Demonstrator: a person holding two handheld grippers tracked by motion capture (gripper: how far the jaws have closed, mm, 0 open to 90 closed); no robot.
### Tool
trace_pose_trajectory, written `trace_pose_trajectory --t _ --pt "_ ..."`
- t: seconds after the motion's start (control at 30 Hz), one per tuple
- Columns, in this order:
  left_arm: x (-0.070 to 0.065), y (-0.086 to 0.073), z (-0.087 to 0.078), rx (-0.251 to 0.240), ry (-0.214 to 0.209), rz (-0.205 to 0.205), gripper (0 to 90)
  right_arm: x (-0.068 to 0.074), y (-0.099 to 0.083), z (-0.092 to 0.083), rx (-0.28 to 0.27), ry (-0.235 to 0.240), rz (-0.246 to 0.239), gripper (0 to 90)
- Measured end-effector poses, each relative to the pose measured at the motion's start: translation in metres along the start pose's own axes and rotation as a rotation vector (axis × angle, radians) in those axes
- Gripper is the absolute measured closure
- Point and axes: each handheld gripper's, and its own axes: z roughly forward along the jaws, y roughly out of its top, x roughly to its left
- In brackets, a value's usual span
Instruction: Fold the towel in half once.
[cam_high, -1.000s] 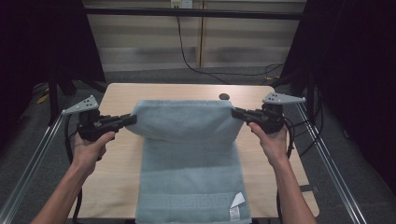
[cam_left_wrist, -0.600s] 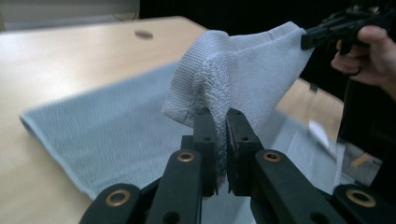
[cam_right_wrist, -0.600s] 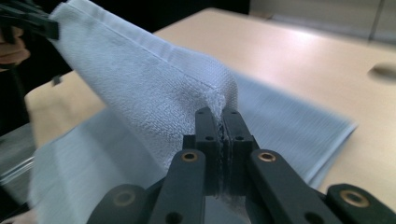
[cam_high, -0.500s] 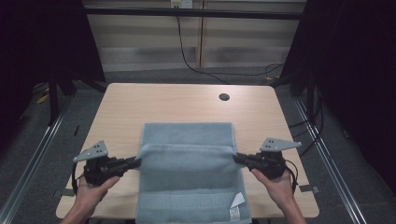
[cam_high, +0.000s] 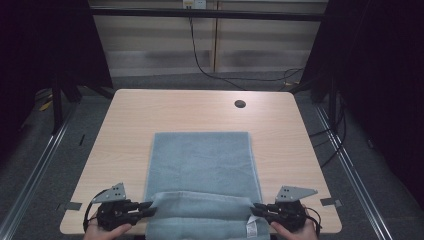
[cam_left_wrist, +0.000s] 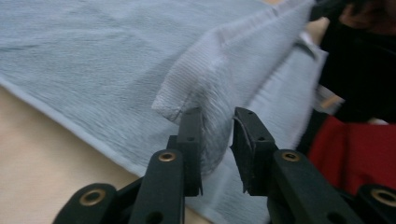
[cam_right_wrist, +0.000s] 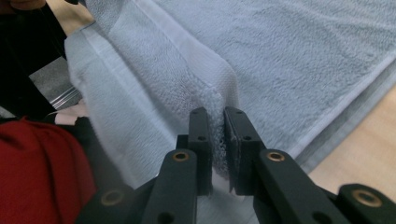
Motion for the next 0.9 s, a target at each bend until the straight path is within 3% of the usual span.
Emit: trace_pose_trajectory --t 0.07,0.2,0.3,0.4,0.47,0.6,0.67,0.73,0.83,0.9 --pt "-0.008 -0.003 -0.002 0.006 -0.017 0.017 70.0 0.005 -0.007 -0.004 0.012 0.009 0.001 79.7" --pt "-0.010 -0.002 -0.014 -0.055 -0.048 0.013 54.1 0.013 -0.015 -0.015 0.041 0.013 0.004 71.5" --pt "-0.006 0.001 -0.021 -0.098 -0.050 -0.003 50.8 0.014 -0.014 -0.027 -0.017 0.007 0.019 69.0" --pt "0.003 0.009 -0.019 -0.087 -0.018 -0.010 47.4 0.010 -0.010 -0.026 -0.041 -0.001 0.025 65.5" --pt "0.012 0.016 -0.015 -0.082 -0.008 -0.012 47.2 0.005 -0.006 -0.020 -0.045 0.000 0.030 65.4" --pt "0.040 0.029 0.005 -0.064 0.052 -0.062 50.5 -0.009 0.009 0.000 -0.057 0.014 0.021 64.3" --pt "0.051 0.036 0.014 -0.034 0.064 -0.060 53.1 -0.018 0.019 0.012 -0.049 0.018 0.013 63.3" --pt "0.060 0.044 0.021 -0.038 0.098 -0.063 55.0 -0.027 0.031 0.023 -0.044 0.018 0.004 63.2" --pt "0.072 0.057 0.030 -0.023 0.131 -0.058 55.6 -0.041 0.048 0.039 -0.056 0.010 0.005 61.3" --pt "0.086 0.066 0.040 -0.022 0.149 -0.082 56.3 -0.053 0.058 0.051 -0.037 -0.021 0.001 60.0"
